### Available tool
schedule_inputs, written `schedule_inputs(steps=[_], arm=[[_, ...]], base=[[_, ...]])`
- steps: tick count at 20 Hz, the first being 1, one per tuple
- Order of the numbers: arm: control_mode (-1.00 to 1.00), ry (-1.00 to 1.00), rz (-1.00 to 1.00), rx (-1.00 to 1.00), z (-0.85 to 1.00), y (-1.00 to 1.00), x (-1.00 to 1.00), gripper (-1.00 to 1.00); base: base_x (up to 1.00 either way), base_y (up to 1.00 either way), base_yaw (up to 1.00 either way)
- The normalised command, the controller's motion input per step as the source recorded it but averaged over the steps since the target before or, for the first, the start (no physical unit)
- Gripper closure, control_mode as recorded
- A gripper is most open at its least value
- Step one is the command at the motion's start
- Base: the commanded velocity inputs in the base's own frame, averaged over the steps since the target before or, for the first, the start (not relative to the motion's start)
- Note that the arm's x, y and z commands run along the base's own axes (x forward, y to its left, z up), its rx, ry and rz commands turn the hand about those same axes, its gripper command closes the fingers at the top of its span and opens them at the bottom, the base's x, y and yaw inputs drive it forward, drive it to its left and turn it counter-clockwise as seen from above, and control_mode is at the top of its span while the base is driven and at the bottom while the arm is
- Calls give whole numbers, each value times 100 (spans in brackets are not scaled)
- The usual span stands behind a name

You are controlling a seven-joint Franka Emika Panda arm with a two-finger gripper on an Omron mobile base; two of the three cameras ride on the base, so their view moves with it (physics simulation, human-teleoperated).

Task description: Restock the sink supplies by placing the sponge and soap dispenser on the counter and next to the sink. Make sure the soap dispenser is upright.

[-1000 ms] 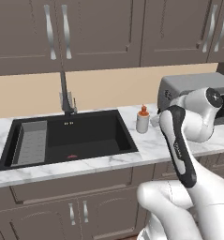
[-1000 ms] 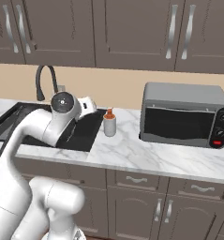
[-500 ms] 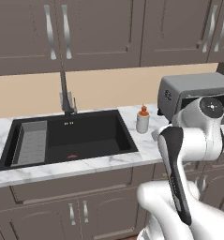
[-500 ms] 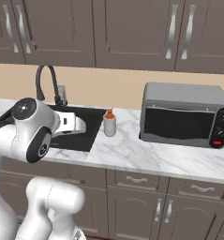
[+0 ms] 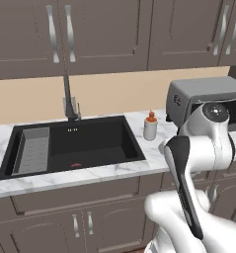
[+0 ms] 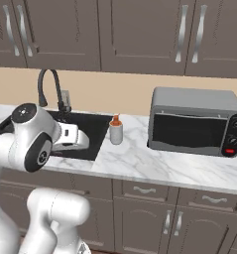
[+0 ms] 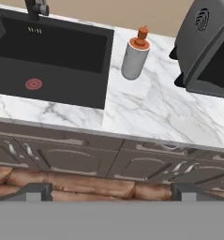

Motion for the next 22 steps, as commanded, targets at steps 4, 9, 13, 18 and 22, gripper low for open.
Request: schedule_inputs(steps=[4, 9, 13, 18, 22], arm=[[100, 0, -14, 0, -12, 0, -9, -100], [100, 0, 0, 0, 0, 0, 0, -100], [100, 0, 0, 0, 0, 0, 0, -100], [100, 0, 0, 0, 0, 0, 0, -100], [100, 0, 0, 0, 0, 0, 0, -100]], base=[[-9, 0, -15], [-39, 3, -88], [-20, 0, -97], [-12, 0, -98], [-7, 0, -97]])
